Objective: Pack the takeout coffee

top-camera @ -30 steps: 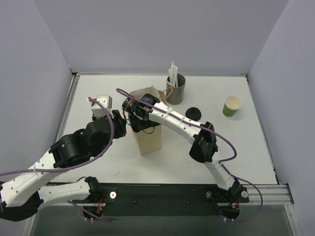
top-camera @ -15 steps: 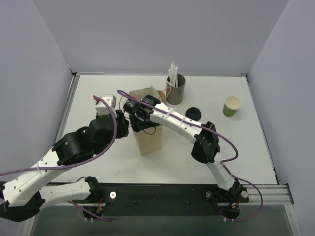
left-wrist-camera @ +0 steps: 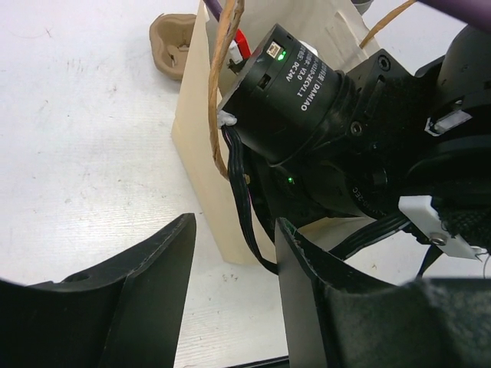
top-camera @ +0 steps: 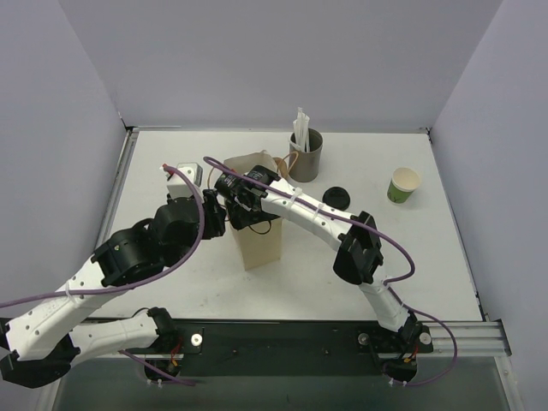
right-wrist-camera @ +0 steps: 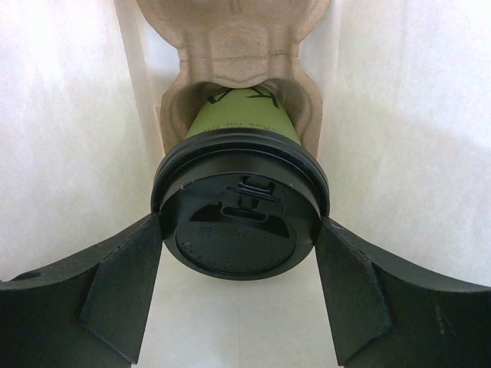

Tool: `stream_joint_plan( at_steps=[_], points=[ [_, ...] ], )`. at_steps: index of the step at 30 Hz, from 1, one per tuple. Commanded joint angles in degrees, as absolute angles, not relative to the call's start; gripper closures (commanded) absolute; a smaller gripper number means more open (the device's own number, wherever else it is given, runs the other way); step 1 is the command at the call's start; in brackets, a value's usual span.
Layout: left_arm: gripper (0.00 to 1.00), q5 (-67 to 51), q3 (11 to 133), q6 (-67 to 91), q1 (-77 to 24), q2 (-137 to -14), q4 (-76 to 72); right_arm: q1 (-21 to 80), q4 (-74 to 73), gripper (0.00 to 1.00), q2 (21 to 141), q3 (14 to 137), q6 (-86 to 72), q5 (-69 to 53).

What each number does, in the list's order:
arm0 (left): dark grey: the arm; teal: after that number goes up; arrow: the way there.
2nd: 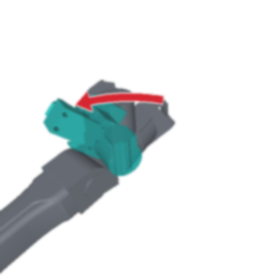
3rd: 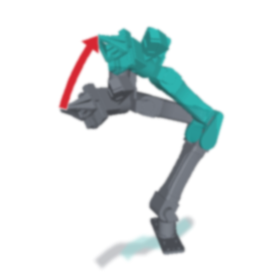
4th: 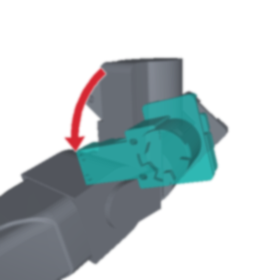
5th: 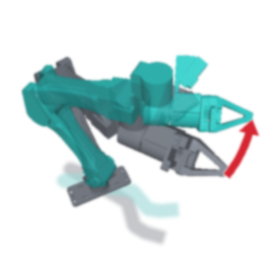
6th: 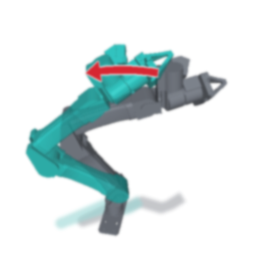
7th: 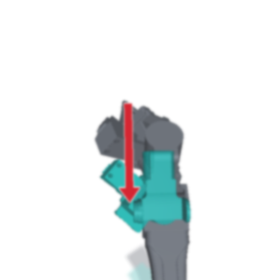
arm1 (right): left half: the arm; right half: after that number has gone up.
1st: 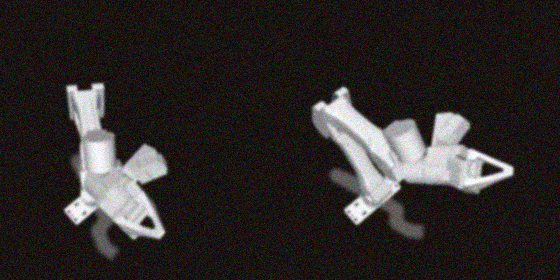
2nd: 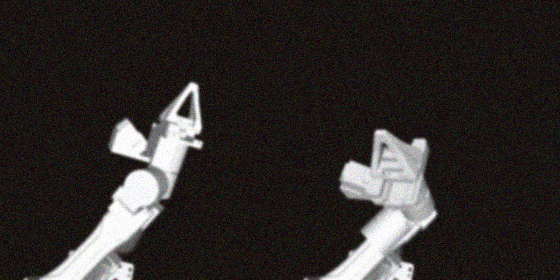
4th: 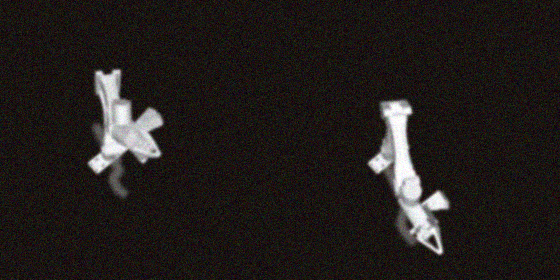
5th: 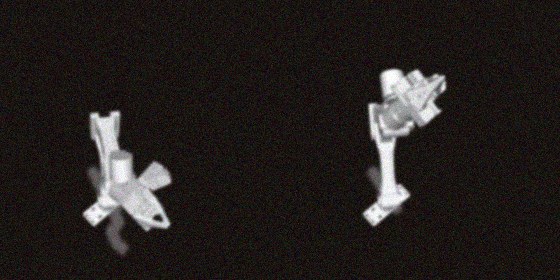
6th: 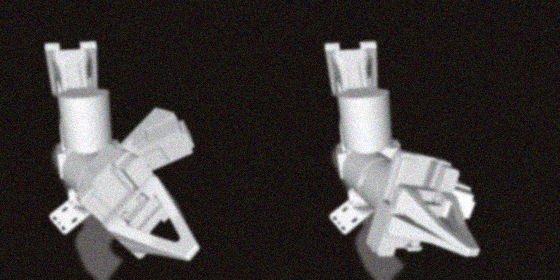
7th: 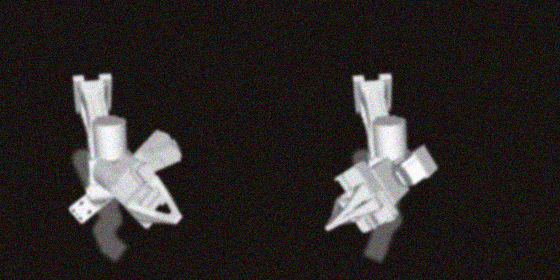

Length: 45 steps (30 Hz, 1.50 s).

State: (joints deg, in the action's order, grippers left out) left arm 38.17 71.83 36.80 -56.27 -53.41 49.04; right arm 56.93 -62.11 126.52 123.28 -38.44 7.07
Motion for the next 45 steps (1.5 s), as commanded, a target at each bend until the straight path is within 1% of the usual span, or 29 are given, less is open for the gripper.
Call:
stream_joint_plan(
  at_steps=[1,4,10,12,14,16,19,29,39,45],
  points=[
    [0.44,38.1,72.4,35.9,-55.6,-51.8,46.3,56.9,-63.5,0.46,132.8,119.6,-38.7,2.6],
    [0.43,38.1,72.3,36.1,-55.2,-51.2,46.3,56.7,-63.7,0.45,132.4,120.3,-38.8,2.8],
    [0.39,37.7,72.3,36.0,-54.6,-50.5,46.6,56.4,-64.9,0.39,131.7,122.9,-38.8,3.1],
    [0.37,37.6,72.1,36.1,-54.6,-50.3,46.6,56.3,-65.4,0.35,131.7,123.7,-38.9,3.3],
    [0.36,37.4,72.0,36.1,-54.2,-50.0,46.5,56.4,-65.8,0.29,131.3,124.4,-38.9,3.7],
    [0.36,37.2,71.8,36.0,-54.1,-49.9,46.5,56.3,-66.0,0.23,131.0,124.8,-39.0,4.0],
    [0.34,37.1,71.8,36.1,-53.8,-49.7,46.5,56.4,-66.4,0.17,130.4,125.5,-39.3,4.1],
    [0.33,36.7,71.4,36.7,-52.5,-48.3,46.4,56.4,-68.7,0.12,128.7,129.6,-39.9,5.4],
    [0.33,37.4,71.5,37.3,-51.6,-47.6,45.8,56.3,-69.7,0.11,127.0,130.3,-40.7,6.2],
    [0.33,39.0,71.9,37.2,-51.0,-47.4,44.5,56.3,-70.0,0.07,126.2,130.4,-41.9,6.2]
  ],
)
